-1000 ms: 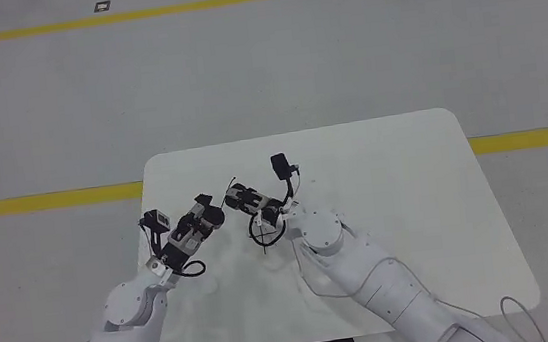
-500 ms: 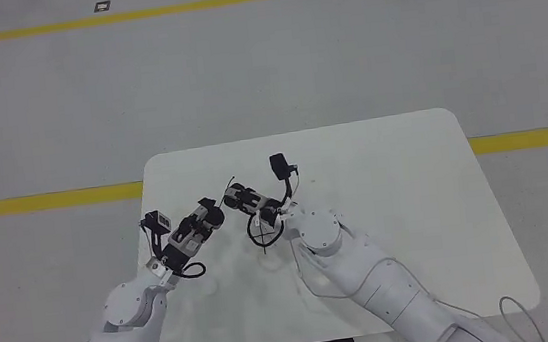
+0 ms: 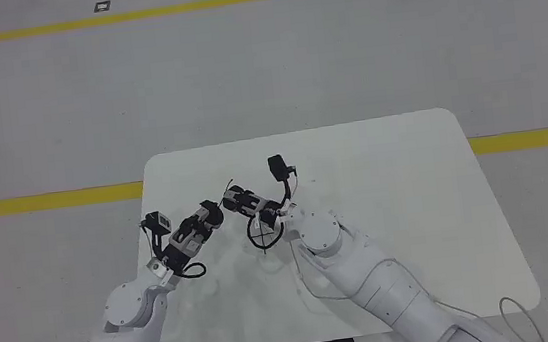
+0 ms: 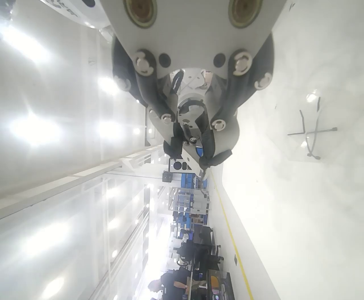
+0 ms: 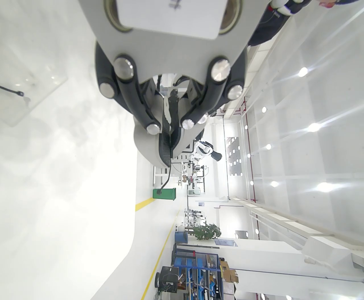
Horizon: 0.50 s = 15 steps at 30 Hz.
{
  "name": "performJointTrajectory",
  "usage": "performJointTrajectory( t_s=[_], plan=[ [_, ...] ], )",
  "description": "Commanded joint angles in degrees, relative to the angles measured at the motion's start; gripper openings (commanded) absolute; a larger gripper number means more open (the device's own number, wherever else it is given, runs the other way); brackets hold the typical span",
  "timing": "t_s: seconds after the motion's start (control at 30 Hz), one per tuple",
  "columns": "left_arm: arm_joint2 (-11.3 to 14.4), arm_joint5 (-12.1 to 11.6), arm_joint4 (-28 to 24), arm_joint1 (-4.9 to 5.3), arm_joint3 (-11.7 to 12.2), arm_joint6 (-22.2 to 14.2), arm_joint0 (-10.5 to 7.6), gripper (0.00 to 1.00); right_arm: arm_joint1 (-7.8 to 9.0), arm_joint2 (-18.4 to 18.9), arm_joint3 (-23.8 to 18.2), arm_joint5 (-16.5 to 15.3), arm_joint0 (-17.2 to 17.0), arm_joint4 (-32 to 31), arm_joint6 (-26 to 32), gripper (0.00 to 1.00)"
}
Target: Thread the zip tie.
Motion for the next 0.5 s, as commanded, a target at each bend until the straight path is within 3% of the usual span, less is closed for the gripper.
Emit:
performJointTrajectory(
  t_s=[0.0,0.23,0.4,0.47],
  plan=[
    [0.03,0.01,0.05,0.03,-0.05,0.07,0.03,0.13,0.00,0.02,-0.01,-0.04,-0.02,0.00,0.06,0.00],
    [0.20,-0.06,0.23,0.12,-0.01,0.18,0.04,0.06,-0.02,0.04,-0.06,-0.07,-0.10,-0.10,0.10,0.00],
    [0.28,-0.29,0.26,0.18,-0.19,0.42,0.19,0.18,-0.04,0.06,-0.13,-0.15,-0.22,-0.17,-0.10,0.00],
    [0.32,-0.37,0.26,0.21,-0.20,0.38,0.21,0.18,-0.05,0.06,-0.16,-0.19,-0.26,-0.22,-0.11,0.00]
  ],
)
